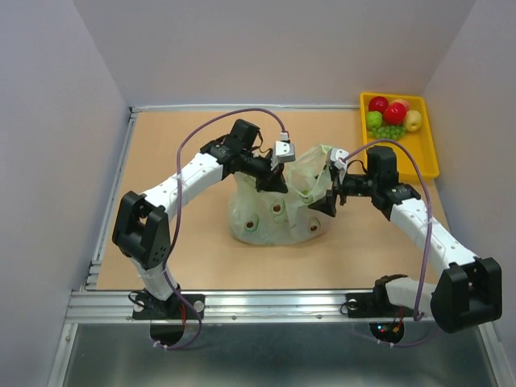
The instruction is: Place the fake fruits into the plastic bag and tie a complex knot
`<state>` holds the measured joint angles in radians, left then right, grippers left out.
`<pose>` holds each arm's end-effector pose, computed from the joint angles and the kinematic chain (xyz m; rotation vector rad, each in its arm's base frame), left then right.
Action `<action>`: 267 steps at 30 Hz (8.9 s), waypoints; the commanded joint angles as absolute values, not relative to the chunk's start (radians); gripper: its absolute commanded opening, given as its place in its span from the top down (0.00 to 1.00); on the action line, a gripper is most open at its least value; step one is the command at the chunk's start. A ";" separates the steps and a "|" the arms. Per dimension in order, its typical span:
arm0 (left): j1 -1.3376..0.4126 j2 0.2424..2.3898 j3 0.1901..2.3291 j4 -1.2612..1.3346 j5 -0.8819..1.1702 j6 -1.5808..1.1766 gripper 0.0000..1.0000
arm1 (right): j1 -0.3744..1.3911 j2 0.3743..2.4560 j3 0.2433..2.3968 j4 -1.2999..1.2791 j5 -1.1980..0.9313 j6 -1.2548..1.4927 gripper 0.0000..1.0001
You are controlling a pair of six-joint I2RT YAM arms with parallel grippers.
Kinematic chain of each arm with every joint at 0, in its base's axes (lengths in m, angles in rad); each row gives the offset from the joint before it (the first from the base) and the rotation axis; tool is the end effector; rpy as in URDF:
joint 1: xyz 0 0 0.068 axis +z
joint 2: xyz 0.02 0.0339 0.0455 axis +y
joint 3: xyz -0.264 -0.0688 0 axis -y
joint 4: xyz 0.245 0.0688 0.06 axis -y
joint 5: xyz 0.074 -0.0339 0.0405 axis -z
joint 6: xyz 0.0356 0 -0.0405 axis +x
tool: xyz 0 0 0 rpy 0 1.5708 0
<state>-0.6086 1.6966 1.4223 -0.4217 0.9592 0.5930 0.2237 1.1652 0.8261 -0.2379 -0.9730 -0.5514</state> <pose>0.2932 -0.2398 0.3063 1.5774 1.4157 -1.0786 0.2330 0.0832 0.2799 -1.2184 1.5478 0.8206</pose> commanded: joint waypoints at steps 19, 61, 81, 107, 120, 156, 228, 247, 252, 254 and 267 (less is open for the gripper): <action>-0.617 1.675 1.448 -0.502 0.950 0.709 1.00 | 0.039 1.005 1.084 -0.182 -0.851 -0.340 0.05; -0.620 1.796 1.536 -0.517 1.026 0.759 1.00 | 0.066 1.361 1.011 -0.479 -1.485 -0.914 0.00; -0.621 1.471 1.350 -0.211 0.913 0.445 0.02 | 0.072 1.264 0.943 0.021 -1.141 0.069 1.00; -0.723 1.719 1.436 0.040 0.888 0.354 0.75 | 0.077 1.008 0.735 0.005 -1.281 -0.287 0.88; -0.723 1.677 1.373 0.132 0.911 0.255 1.00 | 0.083 1.153 0.712 0.316 -1.106 0.034 0.18; -0.750 1.611 1.209 0.132 0.641 0.273 1.00 | 0.091 1.158 0.585 0.545 -0.994 0.664 0.39; -0.595 1.133 0.833 0.294 0.390 -0.460 0.01 | 0.411 1.150 0.615 0.348 -0.770 0.150 1.00; -0.649 1.338 0.842 0.397 0.268 -0.577 0.23 | 0.434 1.126 0.583 0.356 -0.770 0.112 1.00; -0.652 1.426 0.879 0.384 0.269 -0.600 0.06 | 0.434 1.111 0.572 0.351 -0.767 0.101 1.00; -0.655 1.446 0.891 0.341 0.214 -0.595 0.04 | 0.434 1.109 0.572 0.350 -0.773 0.101 1.00; -0.684 1.578 0.986 0.280 0.222 -0.517 0.76 | 0.434 1.085 0.565 0.333 -0.746 0.089 1.00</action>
